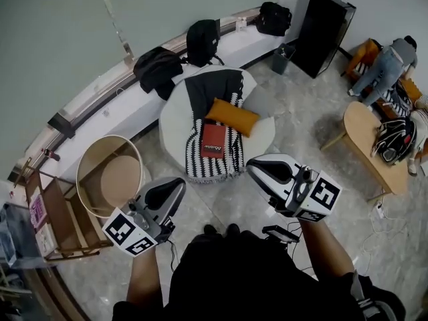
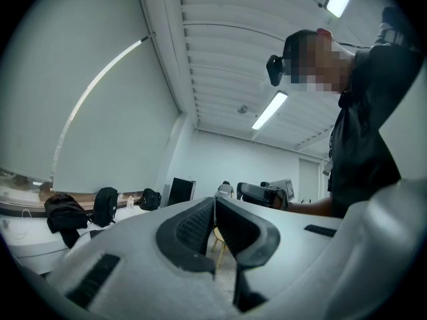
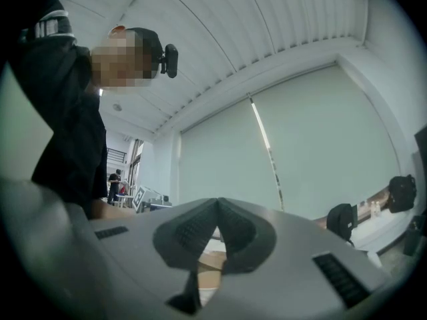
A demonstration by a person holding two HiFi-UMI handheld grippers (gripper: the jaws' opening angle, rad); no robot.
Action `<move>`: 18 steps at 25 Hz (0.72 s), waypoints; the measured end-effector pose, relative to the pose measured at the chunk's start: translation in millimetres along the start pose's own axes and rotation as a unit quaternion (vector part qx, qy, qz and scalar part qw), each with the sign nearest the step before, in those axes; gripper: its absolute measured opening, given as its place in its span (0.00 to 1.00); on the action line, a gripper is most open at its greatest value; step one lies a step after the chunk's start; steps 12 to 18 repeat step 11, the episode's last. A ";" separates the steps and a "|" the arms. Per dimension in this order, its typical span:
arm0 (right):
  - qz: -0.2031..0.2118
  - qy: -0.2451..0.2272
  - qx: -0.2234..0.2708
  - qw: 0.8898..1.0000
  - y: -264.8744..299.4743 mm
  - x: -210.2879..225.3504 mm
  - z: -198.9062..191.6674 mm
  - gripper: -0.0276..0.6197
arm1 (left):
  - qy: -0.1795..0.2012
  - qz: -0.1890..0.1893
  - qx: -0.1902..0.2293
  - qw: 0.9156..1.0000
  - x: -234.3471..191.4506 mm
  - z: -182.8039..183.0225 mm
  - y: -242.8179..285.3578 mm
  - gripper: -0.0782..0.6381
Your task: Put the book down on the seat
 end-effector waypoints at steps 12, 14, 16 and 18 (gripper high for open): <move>0.013 0.004 0.005 1.000 -41.2 -7.5 -3.1 0.09 | 0.007 -0.010 -0.020 1.000 37.3 -9.5 27.4 0.15; 0.013 0.004 0.005 1.000 -41.2 -7.5 -3.1 0.09 | 0.007 -0.010 -0.020 1.000 37.3 -9.5 27.4 0.15; 0.013 0.004 0.005 1.000 -41.2 -7.5 -3.1 0.09 | 0.007 -0.010 -0.020 1.000 37.3 -9.5 27.4 0.15; 0.013 0.004 0.005 1.000 -41.2 -7.5 -3.1 0.09 | 0.007 -0.010 -0.020 1.000 37.3 -9.5 27.4 0.15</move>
Point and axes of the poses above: the fingertips, and each gripper's own axes: y forward along the fingers, x to its right, z out of its top, the point moved 4 cm from there along -y, backward along the fingers, and after that the axes turned 6 degrees about y, right-handed, at the moved point
